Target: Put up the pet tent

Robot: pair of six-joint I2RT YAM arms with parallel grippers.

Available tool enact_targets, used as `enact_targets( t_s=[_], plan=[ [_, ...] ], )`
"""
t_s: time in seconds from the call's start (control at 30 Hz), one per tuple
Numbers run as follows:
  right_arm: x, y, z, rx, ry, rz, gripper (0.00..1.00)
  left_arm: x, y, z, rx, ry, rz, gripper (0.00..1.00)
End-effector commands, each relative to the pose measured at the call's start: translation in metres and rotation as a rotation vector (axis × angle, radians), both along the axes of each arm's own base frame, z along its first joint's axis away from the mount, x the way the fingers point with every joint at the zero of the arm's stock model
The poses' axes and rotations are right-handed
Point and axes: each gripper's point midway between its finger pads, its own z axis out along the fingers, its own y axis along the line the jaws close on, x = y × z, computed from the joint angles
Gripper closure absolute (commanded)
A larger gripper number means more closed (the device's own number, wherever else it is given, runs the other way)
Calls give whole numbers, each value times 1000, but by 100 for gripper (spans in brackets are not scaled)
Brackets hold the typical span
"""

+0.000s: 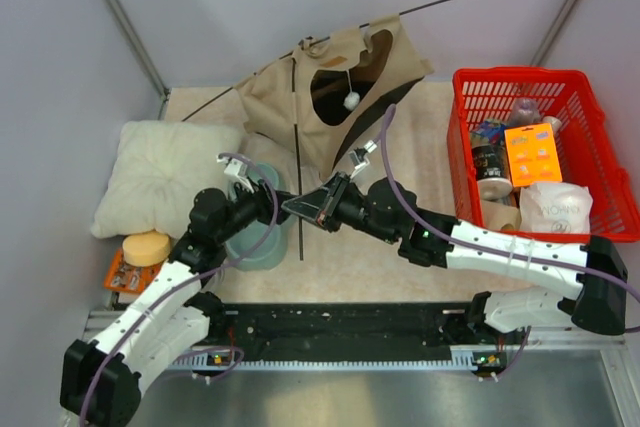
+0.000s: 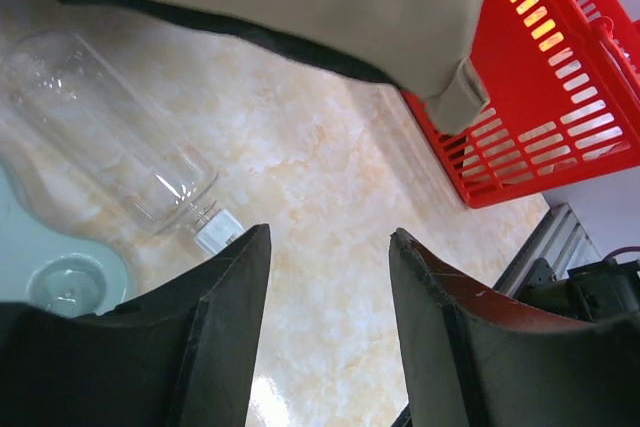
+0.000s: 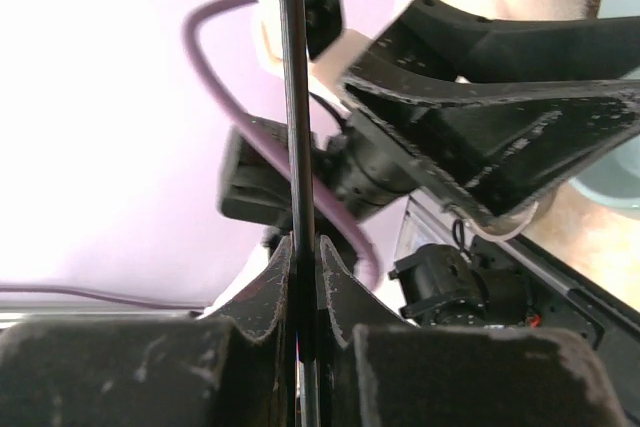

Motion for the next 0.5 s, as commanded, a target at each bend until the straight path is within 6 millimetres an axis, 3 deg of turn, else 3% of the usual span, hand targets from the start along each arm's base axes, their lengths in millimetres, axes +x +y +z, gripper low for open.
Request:
enact_targets(
  t_s=[0.0, 0.1, 0.23, 0.27, 0.3, 0.47],
  plan=[
    [28, -8, 46, 139, 26, -124, 100, 2, -6, 49, -211, -234, -9, 44],
    [27, -6, 54, 192, 50, -117, 100, -4, -12, 56, -298, -317, -47, 40],
    [26, -1, 61, 233, 70, -97, 100, 1, -29, 52, -282, -359, -84, 36],
    [25, 0, 61, 240, 74, -91, 100, 2, -31, 56, -286, -390, -77, 19],
    [25, 0, 62, 248, 80, -90, 100, 4, -33, 57, -281, -415, -69, 14],
    [23, 0, 68, 287, 99, -81, 100, 19, -38, 69, -272, -495, 5, 2]
  ],
)
